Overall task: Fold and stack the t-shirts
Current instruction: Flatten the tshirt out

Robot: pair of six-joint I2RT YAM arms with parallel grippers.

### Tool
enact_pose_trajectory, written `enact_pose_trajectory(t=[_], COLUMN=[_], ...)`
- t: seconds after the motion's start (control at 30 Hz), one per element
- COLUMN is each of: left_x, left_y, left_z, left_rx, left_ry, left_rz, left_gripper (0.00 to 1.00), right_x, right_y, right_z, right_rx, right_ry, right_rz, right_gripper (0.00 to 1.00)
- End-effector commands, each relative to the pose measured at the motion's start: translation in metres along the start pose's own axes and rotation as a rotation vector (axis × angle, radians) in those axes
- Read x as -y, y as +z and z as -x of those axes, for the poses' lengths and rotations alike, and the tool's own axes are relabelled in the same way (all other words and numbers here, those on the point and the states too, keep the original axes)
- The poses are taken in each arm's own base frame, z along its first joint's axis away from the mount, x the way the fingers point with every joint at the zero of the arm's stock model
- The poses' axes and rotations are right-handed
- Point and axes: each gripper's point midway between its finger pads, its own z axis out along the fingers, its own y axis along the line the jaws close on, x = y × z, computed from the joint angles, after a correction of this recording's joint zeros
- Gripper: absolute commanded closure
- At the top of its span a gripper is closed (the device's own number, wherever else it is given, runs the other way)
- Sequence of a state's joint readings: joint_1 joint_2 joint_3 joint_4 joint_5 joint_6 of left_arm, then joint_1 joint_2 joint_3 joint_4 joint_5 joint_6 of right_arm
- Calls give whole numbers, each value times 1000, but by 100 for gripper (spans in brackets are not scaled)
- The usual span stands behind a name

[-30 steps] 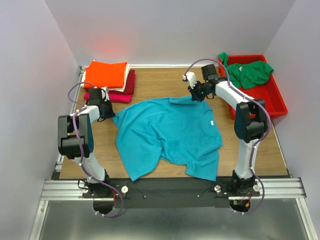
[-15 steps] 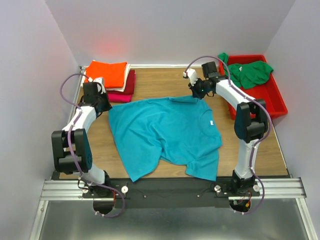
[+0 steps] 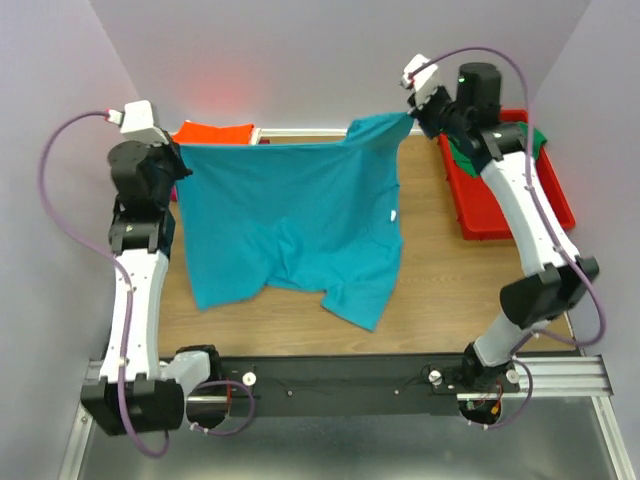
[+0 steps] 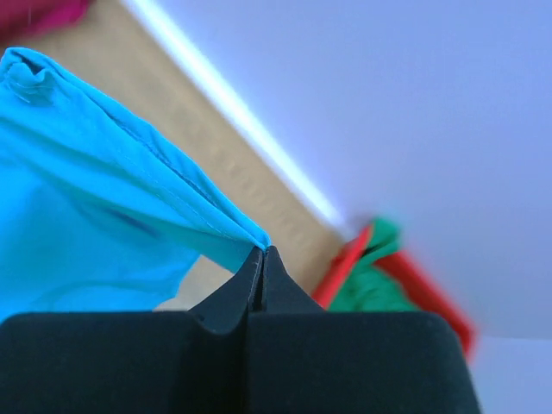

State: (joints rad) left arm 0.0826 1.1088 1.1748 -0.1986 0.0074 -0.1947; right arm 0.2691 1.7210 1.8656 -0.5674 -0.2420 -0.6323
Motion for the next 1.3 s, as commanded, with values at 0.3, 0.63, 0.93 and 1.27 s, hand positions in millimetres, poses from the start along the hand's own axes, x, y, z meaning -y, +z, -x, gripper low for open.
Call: enact_pose_trajectory(t=[0.3,0.63,0.93,1.27], left_x=[80,132,113,51], left_y=[-175,-262,-217,-75], left_z=[208,241,186,-32], left_rx=[620,734,623,191], left_ry=[-14,3,-33,-323], left_rz=[-356,-680,-573,-250], left_gripper=[100,100,100,100], right_x=[74,106,130,62], right_y=[-249,-347,-269,-31], right_z=[197,209,174,21], right_rx=[518,605,520,253], right_ry=[-139,-122,-30,275], right_rz=[-401,-576,-480,43], right_gripper=[99,99,99,100])
